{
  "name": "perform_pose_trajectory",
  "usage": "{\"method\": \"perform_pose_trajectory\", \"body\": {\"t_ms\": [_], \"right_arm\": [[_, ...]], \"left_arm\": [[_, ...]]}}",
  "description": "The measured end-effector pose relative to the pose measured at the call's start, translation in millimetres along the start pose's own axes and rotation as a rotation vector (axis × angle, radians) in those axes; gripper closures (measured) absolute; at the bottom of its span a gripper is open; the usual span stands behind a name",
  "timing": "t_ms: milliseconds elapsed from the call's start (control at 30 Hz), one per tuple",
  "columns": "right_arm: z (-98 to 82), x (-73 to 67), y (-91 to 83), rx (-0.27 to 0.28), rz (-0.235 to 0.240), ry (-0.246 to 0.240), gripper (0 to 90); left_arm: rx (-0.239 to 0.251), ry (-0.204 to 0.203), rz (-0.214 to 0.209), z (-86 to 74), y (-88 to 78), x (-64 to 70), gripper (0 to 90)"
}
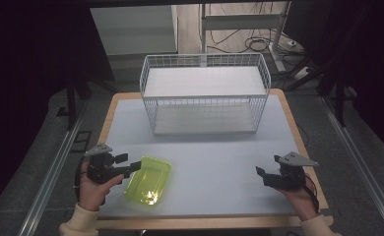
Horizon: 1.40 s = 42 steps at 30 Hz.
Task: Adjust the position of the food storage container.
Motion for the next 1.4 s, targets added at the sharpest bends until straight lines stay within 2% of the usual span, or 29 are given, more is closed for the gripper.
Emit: {"method": "perform_pose_trajectory", "body": {"t_ms": [233, 400, 600, 700, 933, 967, 1000, 1133, 1400], "right_arm": [[-1.0, 1.3, 0.4, -0.004, -0.004, 0.002, 18.6], [-1.5, 0.4, -0.5, -0.004, -0.005, -0.003, 18.6], [-2.3, 0.5, -0.4, -0.01, -0.007, 0.0, 18.7], [-1.8, 1.0, -0.5, -0.009, -0.006, 0.001, 18.7], [-2.5, -0.1, 0.1, -0.012, -0.004, -0.002, 18.7], [-2.5, -0.3, -0.1, -0.012, -0.004, -0.002, 18.7], [-2.5, -0.5, -0.3, -0.012, -0.004, 0.0, 18.7], [-2.6, -0.9, -0.5, -0.012, -0.003, -0.002, 18.7], [-3.3, -2.1, 0.3, -0.016, -0.001, -0.006, 18.7]], "left_arm": [[-0.013, 0.018, -0.035, 0.7, 1.9, 15.4, 28.4], [-0.043, 0.053, -0.067, -1.6, 3.4, 33.9, 26.9], [-0.066, 0.069, -0.08, -4.4, 5.7, 44.9, 27.9], [-0.084, 0.08, -0.093, -7.9, 9.2, 52.5, 37.0], [-0.117, 0.101, -0.137, -14.4, 15.8, 67.6, 73.8], [-0.131, 0.109, -0.148, -16.7, 17.5, 70.7, 73.8], [-0.157, 0.126, -0.159, -21.2, 21.1, 76.1, 82.1], [-0.192, 0.143, -0.181, -28.7, 26.4, 85.9, 88.3], [-0.258, 0.162, -0.219, -48.4, 36.2, 101.8, 89.7]]}}
Point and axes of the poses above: each handheld gripper's, and its own axes: y roughly forward along the jaws, z roughly out of its top, x roughly to its right, the point moved 10 cm from there along y, roughly forward along the jaws, and after that the axes turned 6 degrees about -z, right-handed, at the moved point
